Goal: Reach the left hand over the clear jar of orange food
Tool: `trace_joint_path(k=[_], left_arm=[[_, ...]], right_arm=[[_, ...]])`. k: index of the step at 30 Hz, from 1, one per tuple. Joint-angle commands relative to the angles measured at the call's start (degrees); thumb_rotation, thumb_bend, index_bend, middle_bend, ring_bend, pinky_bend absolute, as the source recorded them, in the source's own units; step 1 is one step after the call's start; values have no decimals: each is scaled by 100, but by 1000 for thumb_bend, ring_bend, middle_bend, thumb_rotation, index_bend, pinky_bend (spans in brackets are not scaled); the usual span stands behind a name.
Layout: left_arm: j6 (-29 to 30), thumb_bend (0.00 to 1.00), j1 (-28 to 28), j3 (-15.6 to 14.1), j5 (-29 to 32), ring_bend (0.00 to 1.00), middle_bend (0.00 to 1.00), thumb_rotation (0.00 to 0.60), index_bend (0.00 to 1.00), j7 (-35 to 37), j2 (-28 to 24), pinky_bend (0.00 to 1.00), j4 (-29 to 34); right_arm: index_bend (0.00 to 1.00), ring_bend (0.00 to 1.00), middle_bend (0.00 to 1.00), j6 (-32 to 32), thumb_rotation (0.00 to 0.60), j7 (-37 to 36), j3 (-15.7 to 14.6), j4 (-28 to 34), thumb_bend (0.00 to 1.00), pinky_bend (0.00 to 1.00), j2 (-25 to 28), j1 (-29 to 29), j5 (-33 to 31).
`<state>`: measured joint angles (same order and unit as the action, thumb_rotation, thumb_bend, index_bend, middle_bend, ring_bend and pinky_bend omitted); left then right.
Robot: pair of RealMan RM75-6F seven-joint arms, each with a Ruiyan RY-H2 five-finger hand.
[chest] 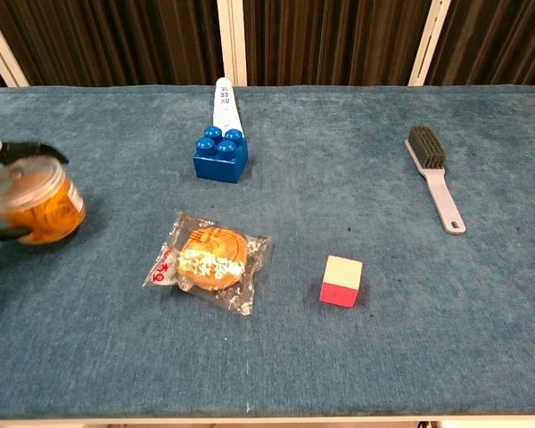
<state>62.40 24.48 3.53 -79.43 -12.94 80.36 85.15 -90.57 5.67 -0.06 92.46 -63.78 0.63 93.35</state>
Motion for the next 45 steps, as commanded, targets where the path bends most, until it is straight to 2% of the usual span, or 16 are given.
trace_joint_path(k=[1,4,6,11,19,22,24,29,33,37,42,45], left_arm=[[209,467,144,172,-246,447,558,600,502,-6,84,580,89],[136,457,447,380,-341,449,558,600,502,-276,235,580,221],[-117,454,719,510,-263,448,558,600,502,-527,415,580,260],[-683,447,1314,717,91,449,559,600,502,-1160,1064,580,-16],[-899,390,1697,697,349,447,548,600,493,-1457,1846,511,-810],[-813,307,1757,654,200,408,477,600,412,-1244,1984,476,-999],[-749,196,1787,594,26,328,383,600,314,-998,2008,447,-1103],[-817,23,1818,480,-13,128,179,600,122,-948,1811,324,-922],[-863,0,1802,460,192,83,133,600,63,-1269,1637,295,-653],[-1003,0,1803,482,726,35,74,600,11,-1908,1437,252,-266],[-1006,0,1827,482,1352,7,41,599,0,-2551,1210,225,221],[-920,0,1829,462,1518,1,33,570,0,-2702,1116,219,435]], right_arm=[[0,0,0,14,600,8,4,5,208,0,-6,-5,-9],[0,0,0,43,600,42,6,15,207,0,-16,-18,-16],[0,0,0,52,600,54,9,25,208,0,-18,-23,-19],[0,0,0,31,600,-25,32,18,208,0,15,-16,-51],[0,0,0,-46,600,-198,19,-26,208,0,78,10,11],[0,0,0,-74,600,-226,3,-36,208,0,87,19,55],[0,0,0,-90,600,-235,-6,-38,208,0,93,26,80],[0,0,0,-113,600,-269,3,-49,208,0,93,35,76],[0,0,0,-119,600,-265,3,-43,208,0,90,40,78],[0,0,0,-146,600,-247,4,-45,208,0,75,53,88],[0,0,0,-140,600,-207,3,-41,208,0,61,57,85],[0,0,0,-133,600,-180,4,-32,208,0,52,57,83]])
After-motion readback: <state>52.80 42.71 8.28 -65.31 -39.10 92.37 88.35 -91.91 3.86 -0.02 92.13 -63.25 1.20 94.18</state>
